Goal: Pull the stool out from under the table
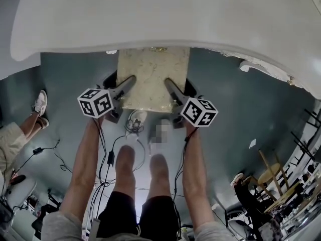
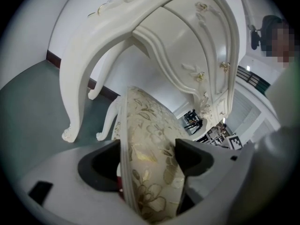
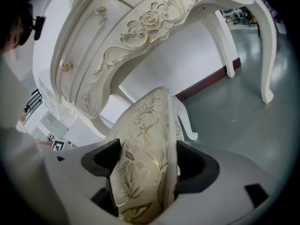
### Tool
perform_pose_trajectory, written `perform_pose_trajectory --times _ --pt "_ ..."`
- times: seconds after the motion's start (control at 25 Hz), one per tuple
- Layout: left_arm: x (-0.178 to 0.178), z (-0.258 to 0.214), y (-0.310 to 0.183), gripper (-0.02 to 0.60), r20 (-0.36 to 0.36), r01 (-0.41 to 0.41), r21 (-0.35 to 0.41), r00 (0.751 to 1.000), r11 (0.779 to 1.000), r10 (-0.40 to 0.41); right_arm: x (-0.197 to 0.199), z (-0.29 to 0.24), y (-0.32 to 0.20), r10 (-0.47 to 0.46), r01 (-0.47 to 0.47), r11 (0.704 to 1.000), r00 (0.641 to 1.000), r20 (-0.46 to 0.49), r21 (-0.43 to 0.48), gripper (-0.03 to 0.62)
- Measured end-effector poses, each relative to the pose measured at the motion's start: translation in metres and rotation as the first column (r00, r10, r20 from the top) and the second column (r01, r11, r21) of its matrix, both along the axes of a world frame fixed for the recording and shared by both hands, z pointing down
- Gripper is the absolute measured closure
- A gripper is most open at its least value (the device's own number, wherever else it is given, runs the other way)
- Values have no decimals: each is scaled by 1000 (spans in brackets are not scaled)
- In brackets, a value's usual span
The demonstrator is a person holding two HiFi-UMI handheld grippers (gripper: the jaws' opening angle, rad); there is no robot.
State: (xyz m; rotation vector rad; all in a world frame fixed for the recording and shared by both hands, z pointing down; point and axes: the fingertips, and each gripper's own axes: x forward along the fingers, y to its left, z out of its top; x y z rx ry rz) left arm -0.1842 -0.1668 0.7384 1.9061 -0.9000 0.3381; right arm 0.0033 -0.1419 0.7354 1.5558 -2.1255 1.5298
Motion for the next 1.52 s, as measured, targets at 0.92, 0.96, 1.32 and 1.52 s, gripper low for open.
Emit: perform_pose_trajectory --times 0.92,0.96,1.32,1.52 --pt "135 -51 65 215 1 -269 13 963 963 269 122 -50 119 287 -287 958 958 -17 11 203" --pt "145 -52 69 215 1 -286 16 958 958 286 131 -50 127 303 -303 953 953 -17 14 203" --pt "233 -65 117 215 8 -437 15 899 899 437 203 -64 202 454 -454 891 891 -6 16 203" --pt "280 -61 148 215 10 -525 15 851 851 525 239 -59 249 543 -543 839 839 -6 15 203"
